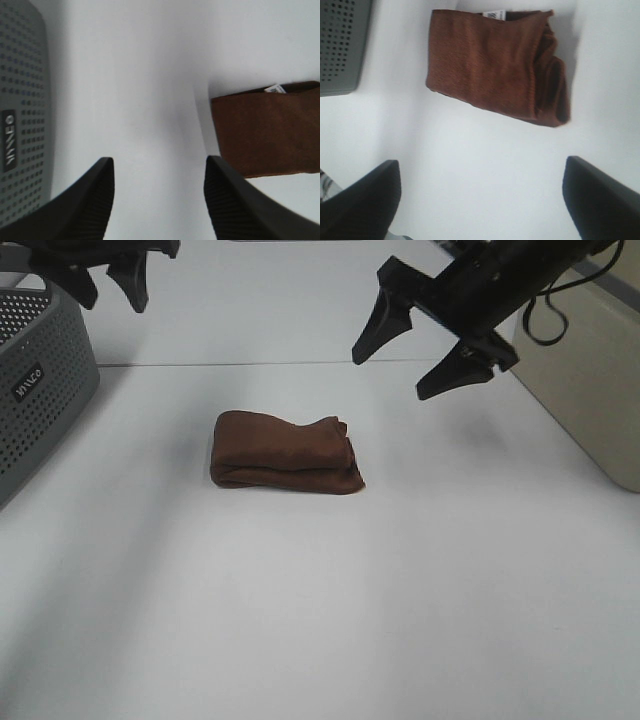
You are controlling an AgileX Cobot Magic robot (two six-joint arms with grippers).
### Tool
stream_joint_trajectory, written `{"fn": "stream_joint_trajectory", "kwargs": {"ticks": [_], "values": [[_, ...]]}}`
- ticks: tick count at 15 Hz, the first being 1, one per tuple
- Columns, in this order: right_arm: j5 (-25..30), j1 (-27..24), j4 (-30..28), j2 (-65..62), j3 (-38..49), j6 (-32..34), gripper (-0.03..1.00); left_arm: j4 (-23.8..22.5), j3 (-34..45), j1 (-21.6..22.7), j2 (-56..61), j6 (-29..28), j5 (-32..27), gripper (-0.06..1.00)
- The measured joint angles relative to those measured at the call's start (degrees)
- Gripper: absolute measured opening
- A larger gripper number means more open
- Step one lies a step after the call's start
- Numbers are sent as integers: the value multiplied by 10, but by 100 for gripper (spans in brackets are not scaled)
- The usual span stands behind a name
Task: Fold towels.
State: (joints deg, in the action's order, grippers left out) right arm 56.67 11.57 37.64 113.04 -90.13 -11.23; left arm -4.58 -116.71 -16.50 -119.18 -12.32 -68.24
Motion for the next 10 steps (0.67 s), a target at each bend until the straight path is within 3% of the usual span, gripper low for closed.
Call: {"fn": "stream_joint_trajectory", "kwargs": {"ticks": [2,5,8,10], "values": [[37,0,-77,-48,0,42,82,-32,0,0,30,9,-9,53],[109,-1,-178,-125,0,68,82,-41,49,0,109,42,-10,53],[124,-1,-248,-220,9,92,82,-43,168,0,230,50,-10,53],[124,-1,-260,-305,49,92,82,-43,280,0,327,52,-11,53]]}}
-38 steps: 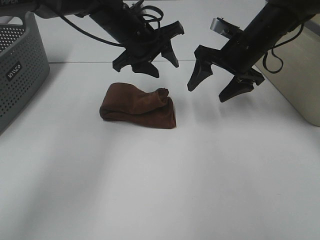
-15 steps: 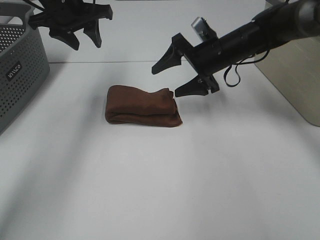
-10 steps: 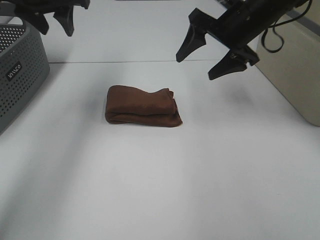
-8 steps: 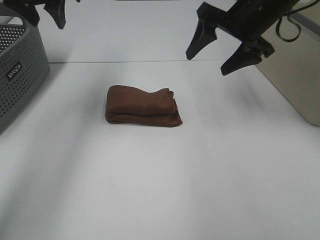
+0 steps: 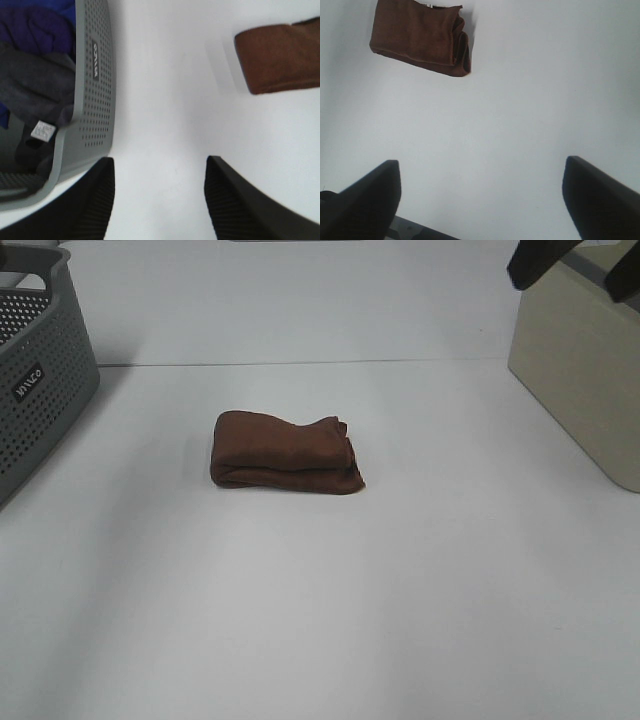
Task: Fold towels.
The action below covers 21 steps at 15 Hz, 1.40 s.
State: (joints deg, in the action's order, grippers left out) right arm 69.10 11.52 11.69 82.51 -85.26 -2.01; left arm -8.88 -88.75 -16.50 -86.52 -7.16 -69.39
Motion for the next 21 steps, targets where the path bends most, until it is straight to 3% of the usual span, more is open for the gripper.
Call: {"fn": "stream_joint_trajectory", "kwargs": {"ticks": [6,7,11,15,21], "values": [[3,0,-15,-292,237,-1,82,23,303,0,313,3,-2,53],[5,0,-15,-390,325,-1,82,26,366,0,400,15,-2,53],[6,0,-16,-558,452,-21,82,68,500,0,637,90,-5,53],[-18,0,-18,-703,534,-36,82,115,566,0,805,176,-3,53],[-64,0,-76,-736,554,-36,82,123,597,0,835,180,76,53]]}}
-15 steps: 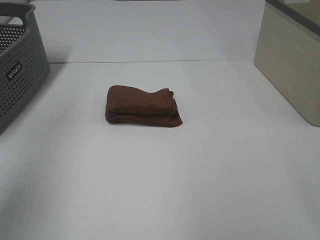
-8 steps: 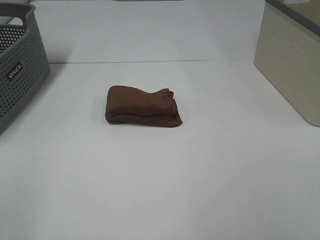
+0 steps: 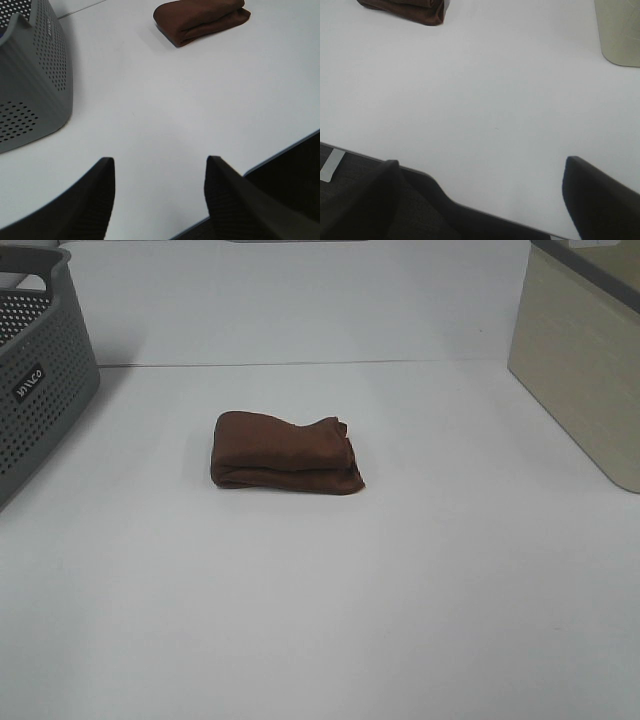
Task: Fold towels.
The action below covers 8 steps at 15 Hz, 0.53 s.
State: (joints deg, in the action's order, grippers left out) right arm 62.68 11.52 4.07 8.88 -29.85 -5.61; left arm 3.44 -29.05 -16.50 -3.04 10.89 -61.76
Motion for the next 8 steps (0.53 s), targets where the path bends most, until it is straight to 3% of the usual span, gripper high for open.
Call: {"fn": "stream_joint_trajectory", "kwargs": {"ticks": [8], "values": [[-11,0,2,0,7,0,82,21,3,0,0,20,9,53]]}}
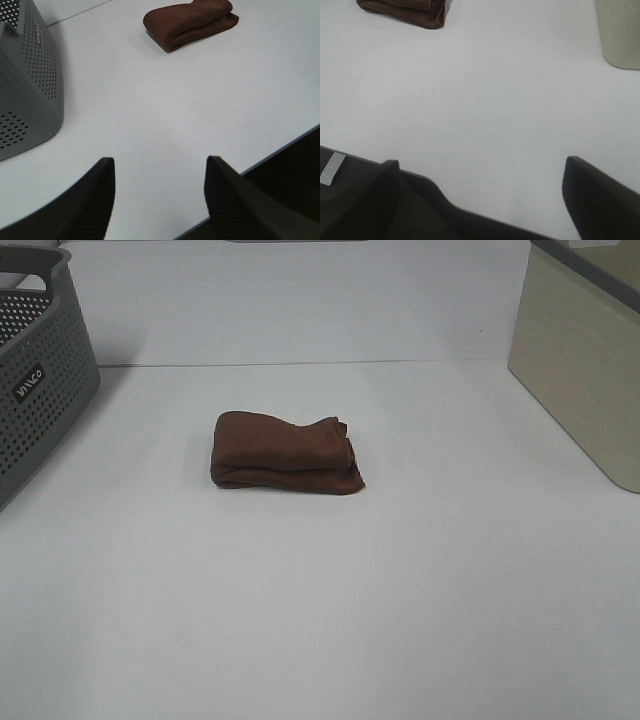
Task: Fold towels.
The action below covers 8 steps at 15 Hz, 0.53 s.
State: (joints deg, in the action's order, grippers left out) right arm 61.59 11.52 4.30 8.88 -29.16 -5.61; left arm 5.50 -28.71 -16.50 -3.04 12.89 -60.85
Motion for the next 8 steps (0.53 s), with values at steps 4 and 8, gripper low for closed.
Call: {"fn": "stream_joint_trajectory", "kwargs": {"ticks": [4,8], "values": [[0,0,0,0,0,0,82,0,0,0,0,0,1,53],[0,-19,5,0,1,0,82,0,0,81,1,0,2,53]]}}
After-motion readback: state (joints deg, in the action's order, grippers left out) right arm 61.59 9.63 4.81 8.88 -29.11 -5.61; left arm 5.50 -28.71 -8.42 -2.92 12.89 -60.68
